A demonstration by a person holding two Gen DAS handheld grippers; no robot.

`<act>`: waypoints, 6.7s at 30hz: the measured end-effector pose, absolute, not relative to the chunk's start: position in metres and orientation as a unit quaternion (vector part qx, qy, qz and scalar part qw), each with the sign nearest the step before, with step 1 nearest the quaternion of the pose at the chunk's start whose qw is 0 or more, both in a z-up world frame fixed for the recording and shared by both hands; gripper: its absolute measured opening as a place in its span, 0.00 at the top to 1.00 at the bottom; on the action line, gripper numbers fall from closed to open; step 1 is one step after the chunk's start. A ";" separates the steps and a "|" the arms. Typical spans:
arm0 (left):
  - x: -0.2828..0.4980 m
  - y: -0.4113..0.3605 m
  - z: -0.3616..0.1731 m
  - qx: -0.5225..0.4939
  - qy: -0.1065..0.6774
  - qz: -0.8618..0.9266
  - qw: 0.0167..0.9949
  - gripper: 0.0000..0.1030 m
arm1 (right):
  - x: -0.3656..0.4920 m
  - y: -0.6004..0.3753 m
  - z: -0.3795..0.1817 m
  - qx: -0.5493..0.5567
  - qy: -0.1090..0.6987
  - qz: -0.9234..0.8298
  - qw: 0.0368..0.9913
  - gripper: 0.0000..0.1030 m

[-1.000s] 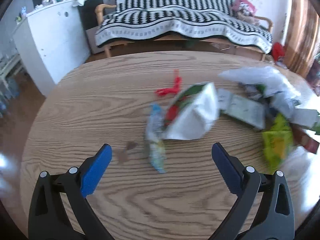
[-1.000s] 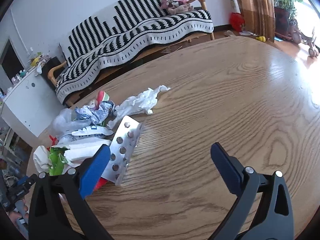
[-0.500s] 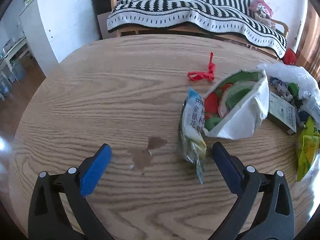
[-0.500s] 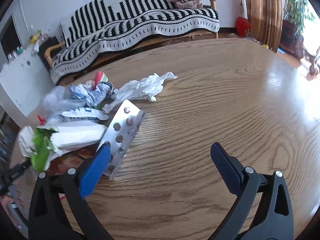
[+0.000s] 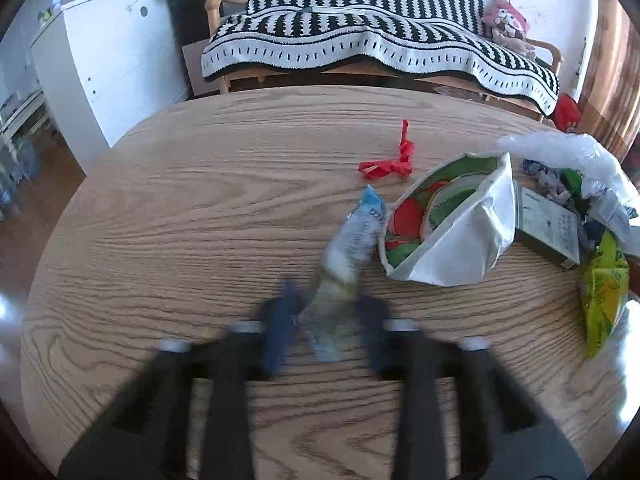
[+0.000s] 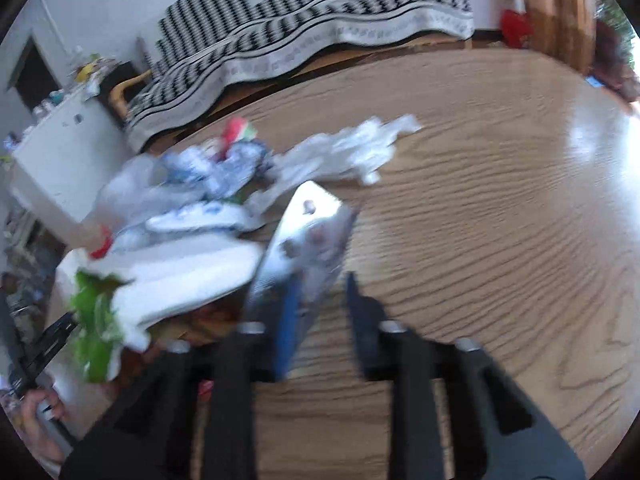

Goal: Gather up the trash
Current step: 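Grasp the blue snack wrapper with the left gripper while the right grasps the silver blister pack, then carry both items over the black bin and open both grippers, then return both grippers to the table toward the remaining trash, then grasp the white paper bag with the left gripper while the right grasps the white tissue, then carry both items over the black bin and open both grippers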

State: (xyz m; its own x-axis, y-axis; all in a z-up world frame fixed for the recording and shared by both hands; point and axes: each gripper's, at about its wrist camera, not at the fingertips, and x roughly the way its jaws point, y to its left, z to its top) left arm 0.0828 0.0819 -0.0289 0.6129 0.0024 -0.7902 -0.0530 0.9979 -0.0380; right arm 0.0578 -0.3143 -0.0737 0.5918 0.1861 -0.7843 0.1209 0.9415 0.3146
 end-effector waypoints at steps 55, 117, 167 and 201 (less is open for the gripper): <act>-0.206 -0.465 -0.100 0.174 0.565 -0.422 0.688 0.90 | -0.326 -0.630 -0.191 0.402 0.430 -0.219 0.778 0.95; 0.107 0.005 -0.008 -0.084 0.419 0.066 0.902 0.06 | 0.045 -0.416 -0.009 0.167 0.368 -0.120 0.907 0.06; 0.117 0.042 -0.022 -0.107 0.405 0.040 0.907 0.43 | 0.116 -0.357 -0.034 0.129 0.380 -0.022 0.916 0.84; -0.021 -0.183 0.093 -0.030 0.325 -0.217 0.920 0.43 | -0.086 -0.465 0.039 0.162 0.289 -0.100 0.938 0.84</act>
State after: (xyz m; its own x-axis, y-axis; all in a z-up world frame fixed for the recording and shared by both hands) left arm -0.0210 -0.1826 0.0932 0.6948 -0.4187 -0.5848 0.3802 0.9040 -0.1955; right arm -0.0856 -0.4651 0.0385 0.8133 -0.0942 -0.5741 0.2812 0.9276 0.2461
